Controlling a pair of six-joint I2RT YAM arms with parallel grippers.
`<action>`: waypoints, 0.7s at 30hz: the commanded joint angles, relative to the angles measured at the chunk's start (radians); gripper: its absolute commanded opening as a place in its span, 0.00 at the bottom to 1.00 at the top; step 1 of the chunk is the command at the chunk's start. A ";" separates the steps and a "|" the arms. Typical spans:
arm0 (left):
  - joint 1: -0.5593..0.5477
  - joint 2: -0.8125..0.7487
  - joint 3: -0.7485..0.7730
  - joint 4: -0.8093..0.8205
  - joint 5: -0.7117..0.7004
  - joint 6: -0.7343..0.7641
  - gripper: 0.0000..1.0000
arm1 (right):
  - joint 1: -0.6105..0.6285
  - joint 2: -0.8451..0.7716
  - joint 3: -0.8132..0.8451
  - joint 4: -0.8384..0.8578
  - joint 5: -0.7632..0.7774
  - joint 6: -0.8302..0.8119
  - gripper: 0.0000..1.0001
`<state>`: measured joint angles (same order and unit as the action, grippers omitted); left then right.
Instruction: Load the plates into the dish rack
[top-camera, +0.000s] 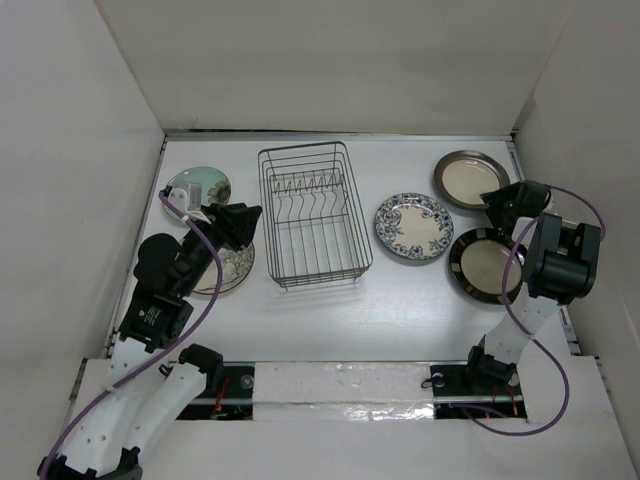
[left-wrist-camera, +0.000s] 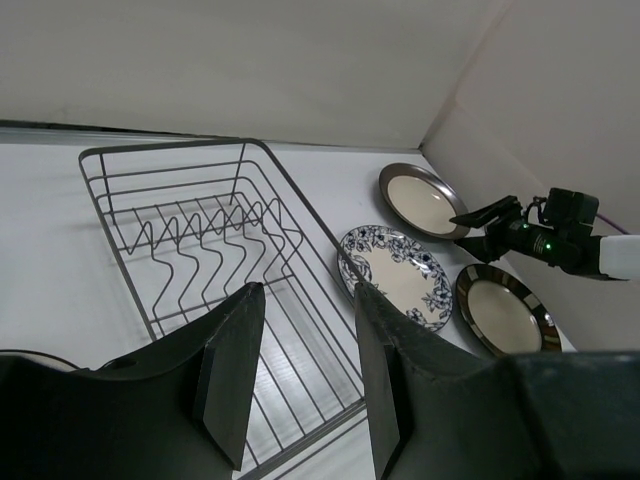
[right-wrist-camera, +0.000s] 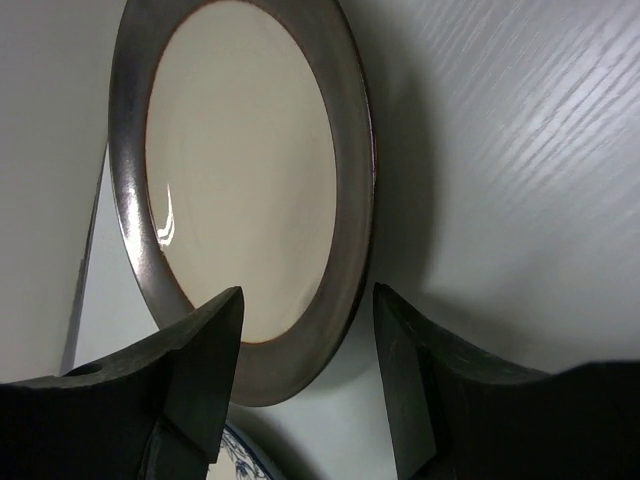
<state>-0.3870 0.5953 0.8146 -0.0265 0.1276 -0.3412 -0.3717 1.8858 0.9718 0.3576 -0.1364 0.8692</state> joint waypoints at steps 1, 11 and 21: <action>-0.007 0.009 -0.003 0.053 0.010 0.002 0.38 | -0.001 0.042 0.036 0.069 -0.040 0.062 0.58; -0.007 0.012 -0.002 0.051 -0.005 0.007 0.38 | 0.008 0.095 0.064 0.104 -0.075 0.168 0.29; -0.007 0.017 0.000 0.046 -0.010 0.008 0.38 | 0.108 -0.042 0.013 0.185 0.069 0.128 0.00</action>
<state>-0.3870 0.6094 0.8135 -0.0265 0.1215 -0.3408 -0.3180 1.9373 0.9821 0.4625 -0.1326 1.0603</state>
